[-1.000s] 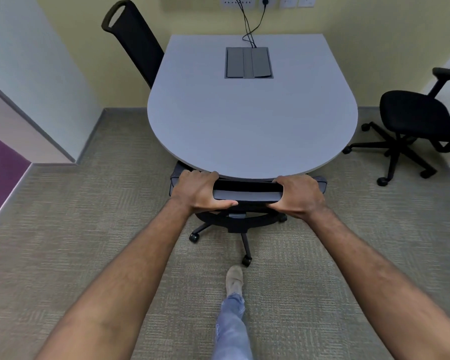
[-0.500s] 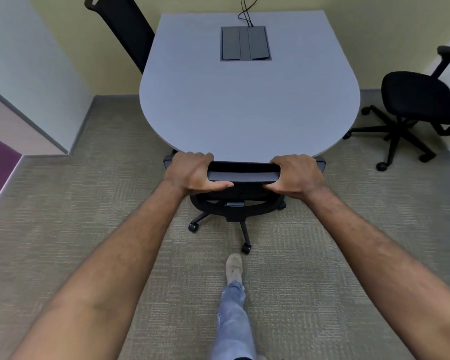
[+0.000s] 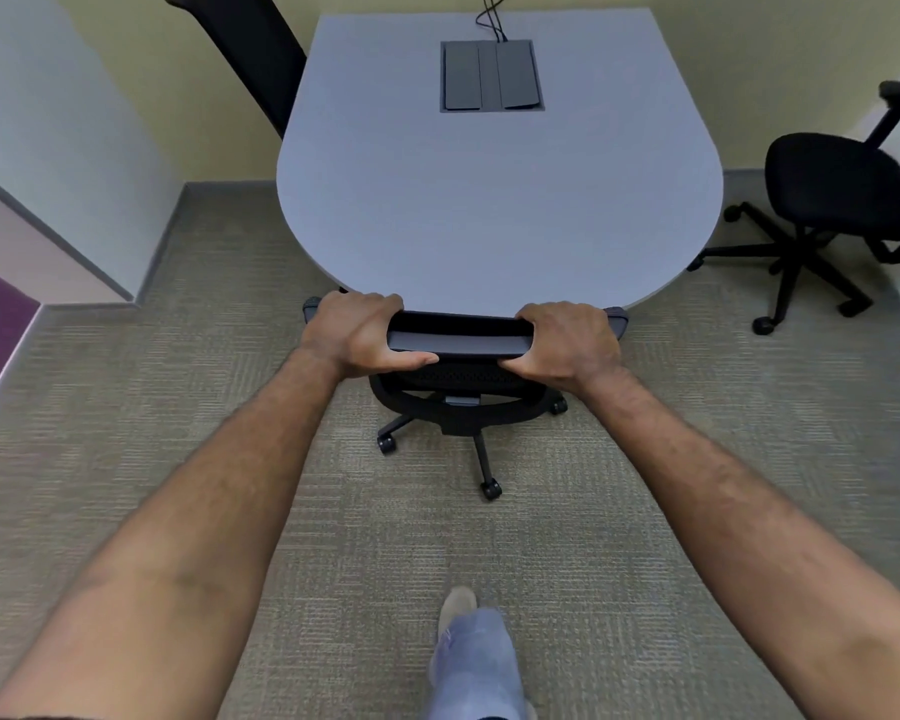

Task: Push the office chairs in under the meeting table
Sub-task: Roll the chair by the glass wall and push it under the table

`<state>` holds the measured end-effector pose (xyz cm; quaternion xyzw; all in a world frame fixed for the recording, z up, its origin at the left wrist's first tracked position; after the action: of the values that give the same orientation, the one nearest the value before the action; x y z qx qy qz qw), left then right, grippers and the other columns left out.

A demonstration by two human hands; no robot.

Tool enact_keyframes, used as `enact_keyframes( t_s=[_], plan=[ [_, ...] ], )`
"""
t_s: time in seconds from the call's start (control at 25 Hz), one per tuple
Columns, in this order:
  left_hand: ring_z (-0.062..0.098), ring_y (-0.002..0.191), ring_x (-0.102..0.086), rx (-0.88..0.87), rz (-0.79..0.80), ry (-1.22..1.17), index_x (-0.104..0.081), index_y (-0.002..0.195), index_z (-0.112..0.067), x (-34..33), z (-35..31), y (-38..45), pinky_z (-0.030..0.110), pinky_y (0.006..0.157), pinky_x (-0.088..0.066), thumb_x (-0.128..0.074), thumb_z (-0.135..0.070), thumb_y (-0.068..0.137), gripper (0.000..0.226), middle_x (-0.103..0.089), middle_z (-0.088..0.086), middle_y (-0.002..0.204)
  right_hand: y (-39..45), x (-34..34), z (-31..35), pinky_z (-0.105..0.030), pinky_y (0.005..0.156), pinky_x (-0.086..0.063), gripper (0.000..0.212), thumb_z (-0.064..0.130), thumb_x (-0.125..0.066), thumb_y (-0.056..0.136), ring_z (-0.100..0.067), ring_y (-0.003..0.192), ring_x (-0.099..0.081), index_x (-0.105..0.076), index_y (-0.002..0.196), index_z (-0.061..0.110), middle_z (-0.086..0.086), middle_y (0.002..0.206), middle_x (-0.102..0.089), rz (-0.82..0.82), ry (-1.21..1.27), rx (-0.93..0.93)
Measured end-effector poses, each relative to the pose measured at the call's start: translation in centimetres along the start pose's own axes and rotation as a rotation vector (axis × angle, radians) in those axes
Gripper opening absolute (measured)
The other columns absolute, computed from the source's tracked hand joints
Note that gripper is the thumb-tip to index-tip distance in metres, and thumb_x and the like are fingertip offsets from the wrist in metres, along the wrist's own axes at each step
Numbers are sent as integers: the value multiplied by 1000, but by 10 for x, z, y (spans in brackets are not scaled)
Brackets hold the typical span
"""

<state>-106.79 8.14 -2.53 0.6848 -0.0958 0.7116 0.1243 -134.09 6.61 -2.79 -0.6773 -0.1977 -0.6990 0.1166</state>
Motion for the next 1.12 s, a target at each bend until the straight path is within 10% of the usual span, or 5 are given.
enact_keyframes(
  t_s=[0.68, 0.88, 1.12],
  plan=[
    [33, 114, -65, 16, 56, -76, -56, 140, -21, -2, -47, -35, 50, 94, -48, -40, -98, 80, 100, -69, 7, 133, -54, 18, -2, -40, 88, -54, 59, 70, -64, 70, -24, 98, -69, -69, 114, 31, 7, 103, -75, 95, 89, -86],
    [30, 131, -54, -56, -26, -96, -44, 150, -19, -5, -92, -48, 53, 109, -39, -44, -76, 95, 79, -57, 8, 147, -98, 18, -27, -49, 124, -33, 83, 59, -73, 84, -29, 141, -51, -48, 152, 18, -6, 149, -58, 61, 57, -164],
    [32, 157, -31, -388, -85, -36, -36, 162, -12, -8, -210, -32, 60, 127, -22, -51, -60, 99, 80, -32, 12, 171, -171, 11, -60, -46, 131, -25, 87, 40, -66, 97, -31, 163, -23, -26, 167, 8, -12, 175, -23, 47, 85, -311]
  ],
)
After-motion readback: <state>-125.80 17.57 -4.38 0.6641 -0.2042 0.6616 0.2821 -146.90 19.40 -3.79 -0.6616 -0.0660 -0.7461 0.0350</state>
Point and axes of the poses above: each hand's wrist, its own y-axis towards the middle knuckle, its own x-axis out of the back of the hand, z = x × y, the point moved 4 cm from there along y, towards the middle knuckle
